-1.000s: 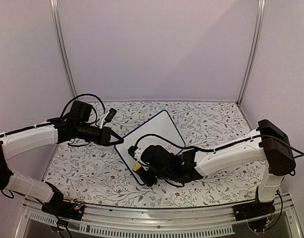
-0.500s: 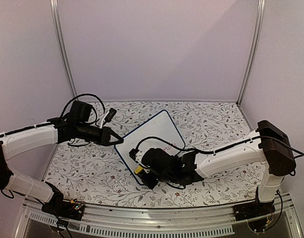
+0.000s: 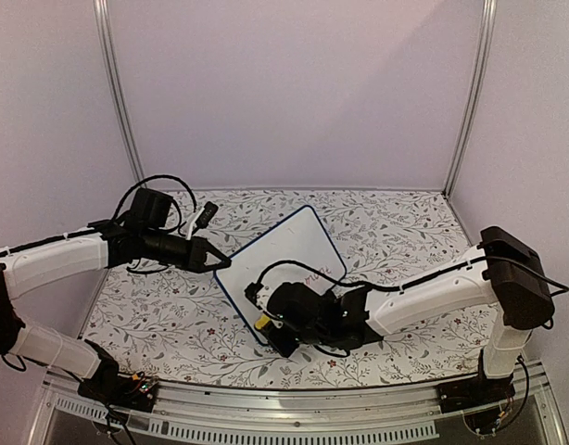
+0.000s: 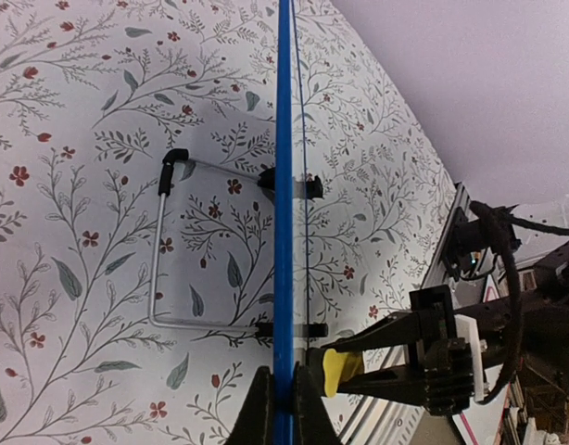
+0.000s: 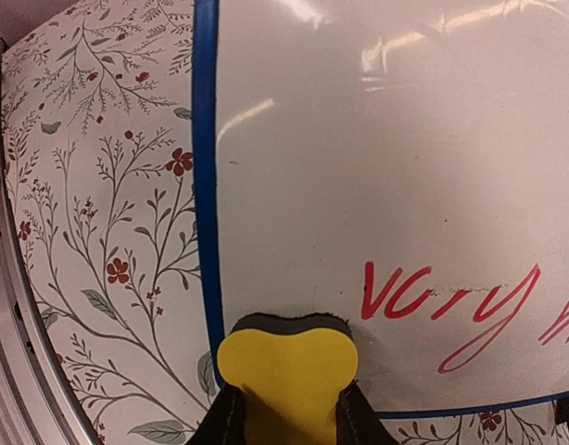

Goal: Erase the whiteboard

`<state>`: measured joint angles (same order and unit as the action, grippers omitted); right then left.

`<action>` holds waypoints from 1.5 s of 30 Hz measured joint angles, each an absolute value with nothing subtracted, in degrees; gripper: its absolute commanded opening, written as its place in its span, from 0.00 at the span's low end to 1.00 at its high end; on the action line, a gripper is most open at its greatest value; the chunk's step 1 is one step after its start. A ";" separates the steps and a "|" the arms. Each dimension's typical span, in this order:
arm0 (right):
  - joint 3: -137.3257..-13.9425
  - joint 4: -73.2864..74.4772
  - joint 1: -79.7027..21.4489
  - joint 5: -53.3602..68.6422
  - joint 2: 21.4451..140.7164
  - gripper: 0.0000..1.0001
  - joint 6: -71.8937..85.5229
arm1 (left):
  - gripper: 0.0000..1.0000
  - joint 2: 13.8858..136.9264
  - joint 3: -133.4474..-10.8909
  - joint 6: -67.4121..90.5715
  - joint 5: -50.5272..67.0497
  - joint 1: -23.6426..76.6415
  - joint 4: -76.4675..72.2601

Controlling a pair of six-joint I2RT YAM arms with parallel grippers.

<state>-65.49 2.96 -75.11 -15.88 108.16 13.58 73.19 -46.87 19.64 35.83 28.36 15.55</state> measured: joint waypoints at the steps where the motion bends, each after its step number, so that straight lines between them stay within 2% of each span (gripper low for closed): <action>1: -65.30 2.87 -75.13 -15.88 108.16 0.20 13.67 | 0.00 73.19 -46.87 19.64 35.81 28.36 15.55; 22: -64.05 7.01 -75.31 -17.32 107.09 0.20 13.96 | 0.00 73.19 -46.87 19.70 36.10 28.32 15.38; 31: -65.30 8.56 -75.22 -21.23 101.06 0.21 11.42 | 0.00 73.19 -46.87 19.75 36.21 28.32 15.38; 45: -71.09 5.43 -72.25 -20.71 107.61 0.21 7.64 | 0.00 73.19 -46.87 19.75 36.21 28.32 15.35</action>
<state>-71.09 5.43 -72.25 -20.71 107.61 7.64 73.19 -46.87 19.75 36.21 28.32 15.35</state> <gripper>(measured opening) 0.252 0.025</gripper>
